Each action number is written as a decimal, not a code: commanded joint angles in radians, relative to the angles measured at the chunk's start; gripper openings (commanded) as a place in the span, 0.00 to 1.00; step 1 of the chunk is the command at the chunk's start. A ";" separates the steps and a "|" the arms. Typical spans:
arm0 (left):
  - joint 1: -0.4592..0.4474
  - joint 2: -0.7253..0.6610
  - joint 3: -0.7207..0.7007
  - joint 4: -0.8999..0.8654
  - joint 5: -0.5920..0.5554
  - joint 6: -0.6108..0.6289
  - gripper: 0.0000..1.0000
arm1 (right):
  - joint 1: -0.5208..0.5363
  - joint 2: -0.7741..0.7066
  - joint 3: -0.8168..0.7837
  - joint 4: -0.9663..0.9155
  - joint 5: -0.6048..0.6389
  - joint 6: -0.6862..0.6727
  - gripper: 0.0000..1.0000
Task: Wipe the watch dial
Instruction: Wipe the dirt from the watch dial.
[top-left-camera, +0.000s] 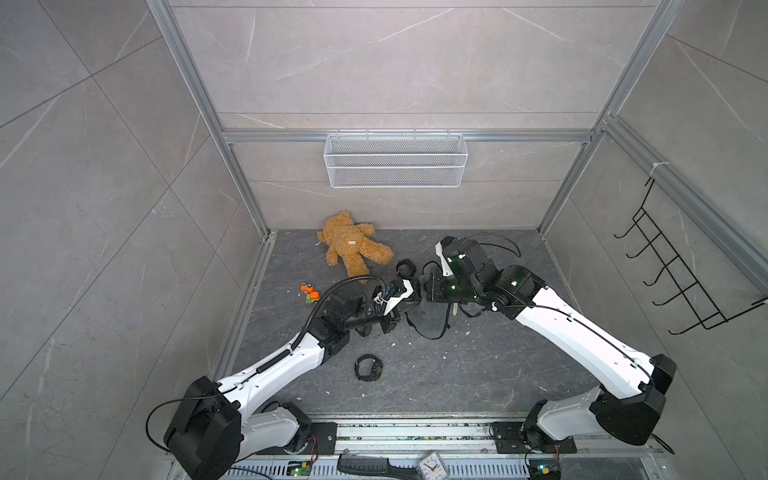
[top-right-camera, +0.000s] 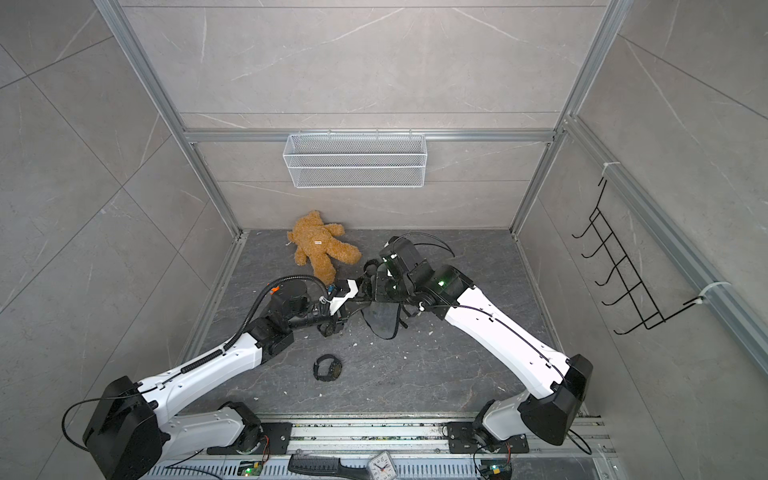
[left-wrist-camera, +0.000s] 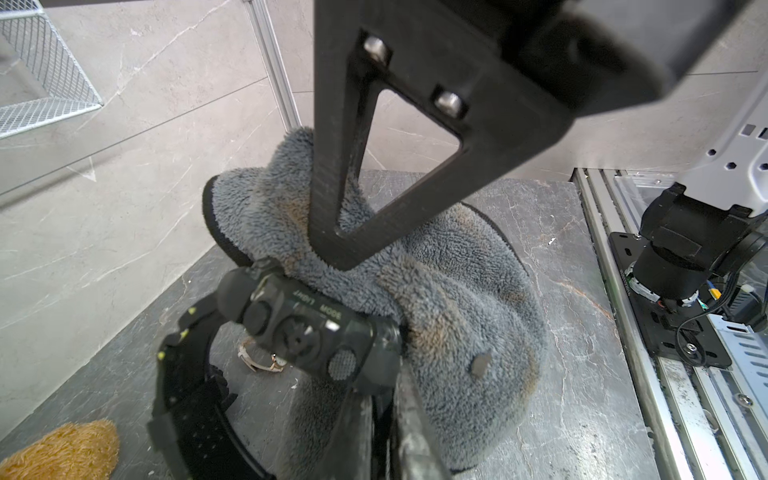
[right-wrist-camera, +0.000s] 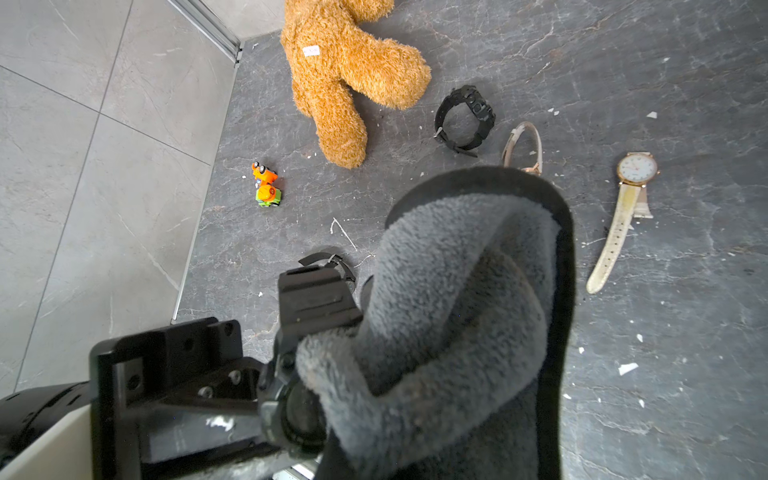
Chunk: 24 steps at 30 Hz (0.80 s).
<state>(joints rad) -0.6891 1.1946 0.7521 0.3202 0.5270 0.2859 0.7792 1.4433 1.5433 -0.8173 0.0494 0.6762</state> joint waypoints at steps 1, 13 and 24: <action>-0.023 -0.101 0.035 0.194 0.130 0.011 0.00 | -0.027 0.000 -0.037 -0.047 0.098 0.018 0.00; -0.023 -0.094 0.042 0.163 0.132 0.005 0.00 | -0.093 -0.140 -0.009 -0.216 0.165 -0.044 0.00; -0.023 -0.040 0.062 0.167 0.135 -0.013 0.00 | -0.088 -0.173 0.057 -0.179 0.021 -0.072 0.00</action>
<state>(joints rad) -0.7132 1.1500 0.7719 0.4282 0.6380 0.2867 0.6876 1.2873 1.5517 -1.0153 0.1303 0.6312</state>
